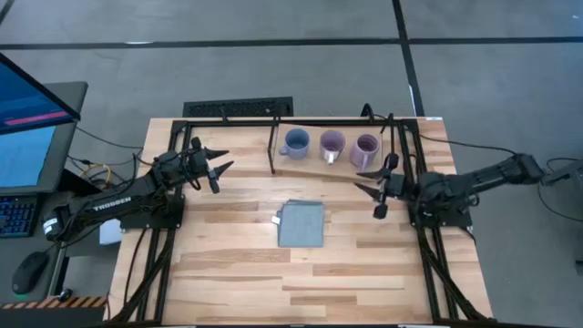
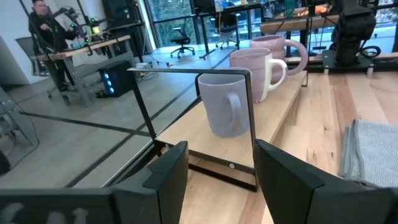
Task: Stack small to large cups/mugs on shelf
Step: Return to Home Position
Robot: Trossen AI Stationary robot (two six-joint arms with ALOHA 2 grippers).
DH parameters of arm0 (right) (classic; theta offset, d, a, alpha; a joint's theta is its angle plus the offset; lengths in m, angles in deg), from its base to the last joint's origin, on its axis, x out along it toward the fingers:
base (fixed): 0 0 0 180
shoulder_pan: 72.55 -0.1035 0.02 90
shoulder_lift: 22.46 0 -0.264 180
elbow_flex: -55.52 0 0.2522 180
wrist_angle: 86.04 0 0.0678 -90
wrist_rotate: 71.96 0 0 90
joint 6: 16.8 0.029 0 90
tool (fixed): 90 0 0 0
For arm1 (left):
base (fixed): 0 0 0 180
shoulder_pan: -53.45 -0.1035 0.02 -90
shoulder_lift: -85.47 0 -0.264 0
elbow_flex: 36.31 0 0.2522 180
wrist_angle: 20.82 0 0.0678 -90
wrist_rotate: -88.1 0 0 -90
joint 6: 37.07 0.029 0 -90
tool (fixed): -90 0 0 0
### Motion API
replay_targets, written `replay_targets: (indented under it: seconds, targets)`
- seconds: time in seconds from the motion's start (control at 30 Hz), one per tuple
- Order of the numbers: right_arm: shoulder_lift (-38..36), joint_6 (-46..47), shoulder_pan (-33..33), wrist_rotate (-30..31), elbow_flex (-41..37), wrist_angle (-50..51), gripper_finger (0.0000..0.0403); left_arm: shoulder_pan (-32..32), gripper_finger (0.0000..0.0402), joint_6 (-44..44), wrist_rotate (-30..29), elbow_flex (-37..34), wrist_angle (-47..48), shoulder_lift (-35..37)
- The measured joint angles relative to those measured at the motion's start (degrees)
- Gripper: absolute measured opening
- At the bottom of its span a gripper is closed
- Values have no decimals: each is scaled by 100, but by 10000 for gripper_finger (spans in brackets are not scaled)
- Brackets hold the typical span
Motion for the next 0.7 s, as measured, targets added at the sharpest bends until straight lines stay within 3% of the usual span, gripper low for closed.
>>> replay_targets:
  seconds: [0.27,0.47,0.6,0.7]
  targets:
    - [-1166,28,1415,-1375,-3,1008,160,0,174,-4,0,0,-32,0]
    - [-2110,-3,2575,-1712,-552,999,157,0,174,-26,-2,0,-38,0]
    - [-2911,115,3342,-2566,-968,1007,158,0,174,-23,-36,0,-46,0]
    - [-2932,319,3884,-3119,-1122,1024,160,-8,174,11,-42,0,-61,0]
